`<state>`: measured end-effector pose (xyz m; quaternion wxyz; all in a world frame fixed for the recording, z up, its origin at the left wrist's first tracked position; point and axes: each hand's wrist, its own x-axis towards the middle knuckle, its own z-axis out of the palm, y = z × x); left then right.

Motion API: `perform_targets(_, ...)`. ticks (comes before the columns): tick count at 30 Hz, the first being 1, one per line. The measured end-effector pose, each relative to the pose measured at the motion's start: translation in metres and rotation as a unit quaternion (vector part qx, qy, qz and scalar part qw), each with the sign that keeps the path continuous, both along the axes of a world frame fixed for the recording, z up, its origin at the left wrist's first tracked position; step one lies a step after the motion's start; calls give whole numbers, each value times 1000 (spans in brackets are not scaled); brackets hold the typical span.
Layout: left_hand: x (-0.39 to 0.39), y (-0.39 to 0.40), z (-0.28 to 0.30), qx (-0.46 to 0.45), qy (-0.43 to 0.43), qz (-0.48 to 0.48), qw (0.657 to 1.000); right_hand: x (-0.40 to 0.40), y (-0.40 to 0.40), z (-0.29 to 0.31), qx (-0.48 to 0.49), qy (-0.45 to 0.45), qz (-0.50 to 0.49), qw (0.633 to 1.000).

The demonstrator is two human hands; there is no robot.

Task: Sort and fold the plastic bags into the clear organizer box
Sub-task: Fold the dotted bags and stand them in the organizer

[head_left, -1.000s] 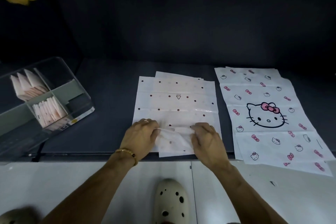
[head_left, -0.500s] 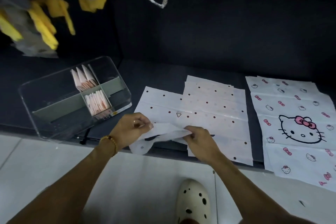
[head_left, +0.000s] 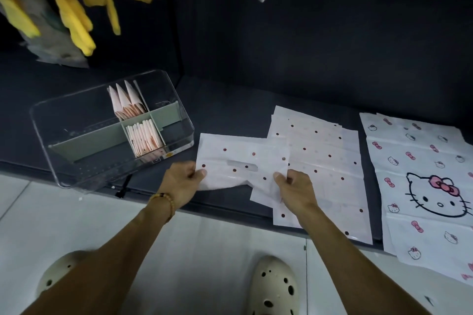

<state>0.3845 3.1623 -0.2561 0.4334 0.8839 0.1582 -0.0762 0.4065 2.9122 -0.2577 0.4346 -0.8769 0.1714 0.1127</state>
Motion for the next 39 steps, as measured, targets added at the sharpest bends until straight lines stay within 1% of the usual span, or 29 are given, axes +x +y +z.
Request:
perform_targets(2,4,-3,-4,14,12,24,1000,0,1,1,6,-62,-26,998)
perform_targets(3,5,-4,-6,15,19,36,999,0,1,3,12,-82,-28,996)
perform_targets(4,7,-5,-6,23,28,42,998,1,1,4,12,-82,-18,996)
perform_targets(7,10,-5,-7,57,39,39,997,3,1,3,-54,-21,26,998)
perform_targets(8,10,-5,-7,66,42,40,996,5,1,2,-75,-1,26,997)
perform_targets(10,12,-6,-7,83,52,48,994,8,1,1,-87,25,9,996)
perform_targets(14,14,-12,-4,124,62,65,988,11,1,0,-58,31,-24,998)
perform_targets(16,14,-13,-3,153,67,67,984,12,0,0,-68,29,-21,997)
perform_targets(20,14,-14,-5,176,75,67,979,12,2,-3,-103,17,-17,994)
perform_targets(22,13,-15,-5,208,75,63,973,12,3,-4,-105,20,-18,994)
perform_targets(24,9,-18,-5,261,36,58,963,12,3,-5,-108,23,-17,994)
perform_targets(26,1,-21,-9,307,-72,21,949,12,3,-6,-116,24,-14,993)
perform_targets(28,-7,-25,-15,302,-173,-80,934,12,3,-7,-122,23,-11,992)
perform_targets(29,-11,-27,-20,282,-197,-144,928,13,3,-7,-124,23,-8,992)
perform_targets(30,-14,-29,-26,263,-197,-202,923,13,3,-8,-127,23,-4,992)
perform_targets(31,-17,-30,-31,250,-178,-245,920,13,3,-8,-131,25,1,991)
perform_targets(32,-19,-30,-36,242,-159,-267,919,13,2,-9,-135,27,7,990)
perform_targets(35,-19,-29,-46,248,-141,-272,919,14,1,-10,-144,29,20,989)
perform_targets(39,-17,-28,-49,275,-143,-282,908,11,4,-10,-151,15,17,988)
